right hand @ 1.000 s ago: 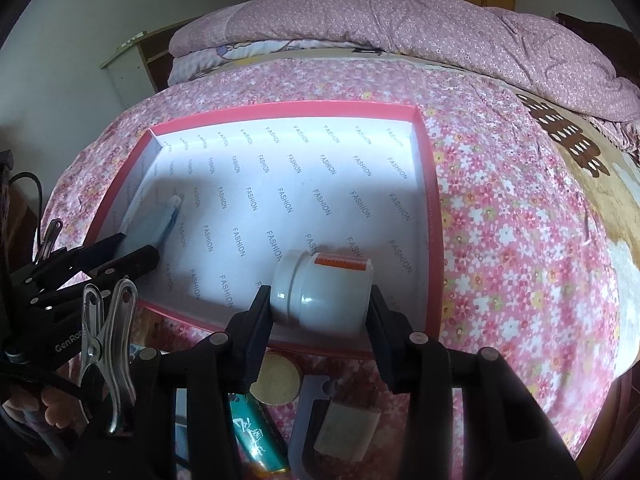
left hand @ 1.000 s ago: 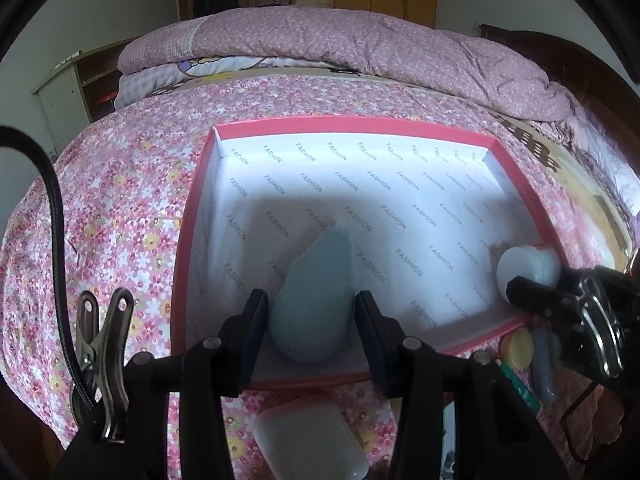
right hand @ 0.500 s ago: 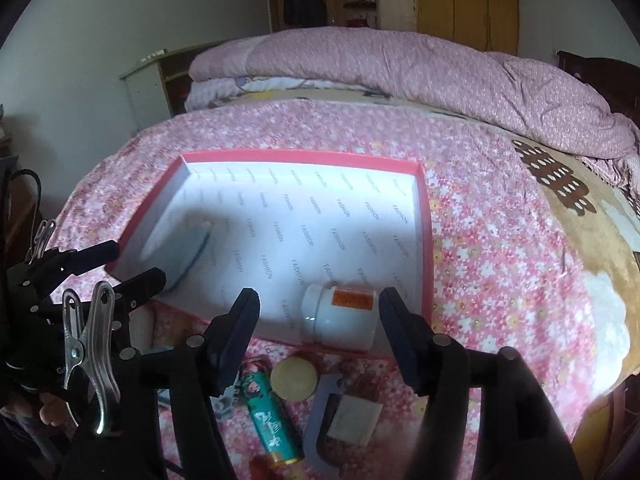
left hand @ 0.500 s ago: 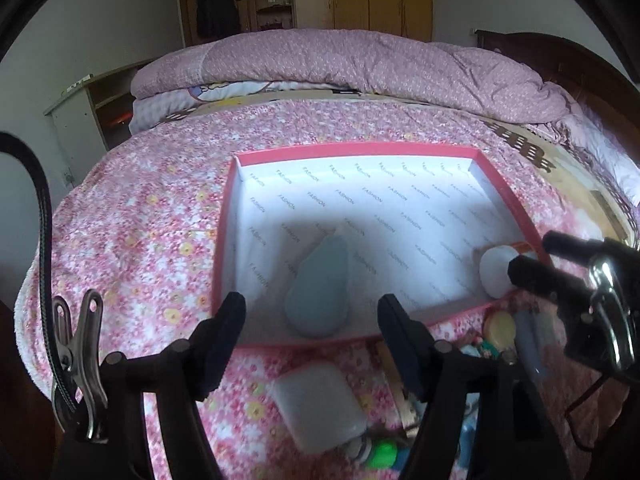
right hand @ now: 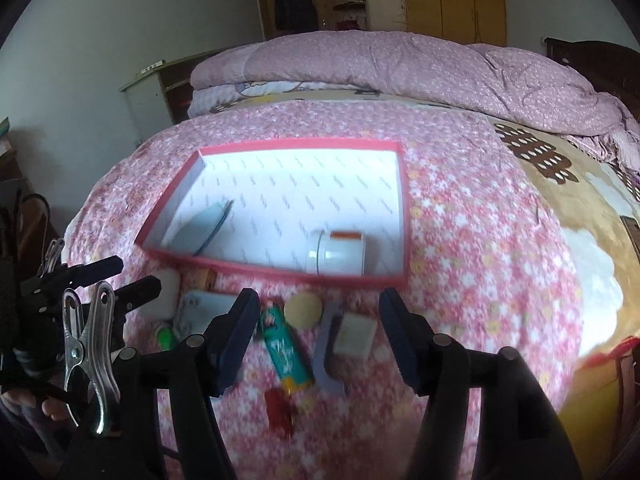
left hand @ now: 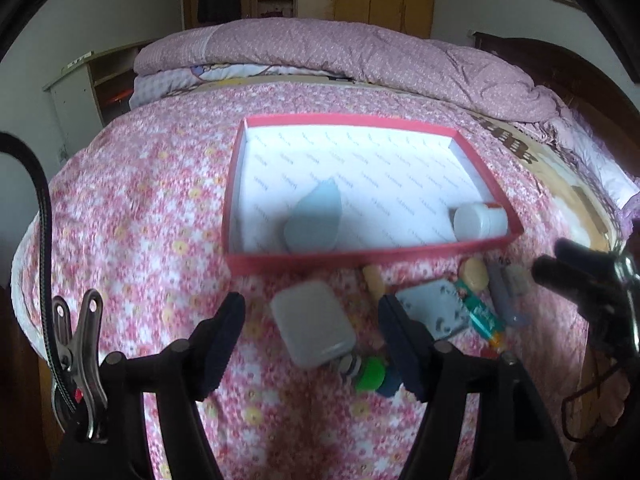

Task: Organize rigid objects
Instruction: 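Grasp white square case with left tool while right tool moves to grey plate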

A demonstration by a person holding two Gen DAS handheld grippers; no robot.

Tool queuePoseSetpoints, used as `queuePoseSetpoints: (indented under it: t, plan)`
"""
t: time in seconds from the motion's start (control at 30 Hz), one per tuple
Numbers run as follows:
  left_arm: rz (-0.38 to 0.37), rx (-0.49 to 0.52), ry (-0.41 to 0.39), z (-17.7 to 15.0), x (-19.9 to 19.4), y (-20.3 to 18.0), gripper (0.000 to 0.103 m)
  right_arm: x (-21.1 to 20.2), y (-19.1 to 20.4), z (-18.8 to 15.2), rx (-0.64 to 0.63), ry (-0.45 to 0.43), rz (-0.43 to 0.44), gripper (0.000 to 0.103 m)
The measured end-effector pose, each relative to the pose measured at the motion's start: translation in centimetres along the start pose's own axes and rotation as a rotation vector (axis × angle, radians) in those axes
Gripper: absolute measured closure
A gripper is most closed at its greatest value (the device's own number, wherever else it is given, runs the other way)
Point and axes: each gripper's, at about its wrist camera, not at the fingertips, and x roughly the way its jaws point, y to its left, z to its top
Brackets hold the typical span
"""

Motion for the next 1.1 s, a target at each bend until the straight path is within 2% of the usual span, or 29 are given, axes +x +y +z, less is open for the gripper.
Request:
queuePoseSetpoints:
  t: [0.3, 0.63, 0.97, 1.0, 1.1]
  plan:
    - [0.015, -0.055, 0.054, -1.5, 1.4, 1.1, 0.031, -0.7, -1.3, -3.1, 0.088, 0.04, 0.054, 0.039]
    - [-0.015, -0.076, 0.075, -1.4, 2.6, 1.0, 0.031, 0.4, -0.5, -4.7, 0.052, 0.075, 0.06, 0.039]
    - [0.051, -0.04, 0.077, -1.3, 4.1, 0.1, 0.031, 0.9, -0.8, -5.0, 0.078, 0.082, 0.091, 0.039]
    - [0.057, -0.03, 0.073, -1.3, 4.1, 0.0, 0.032, 1.0, -0.9, -5.0, 0.081, 0.084, 0.093, 0.039]
    - [0.044, -0.01, 0.06, -1.4, 4.0, -0.3, 0.046, 1.1, -0.8, -5.1, 0.087, 0.09, 0.097, 0.039]
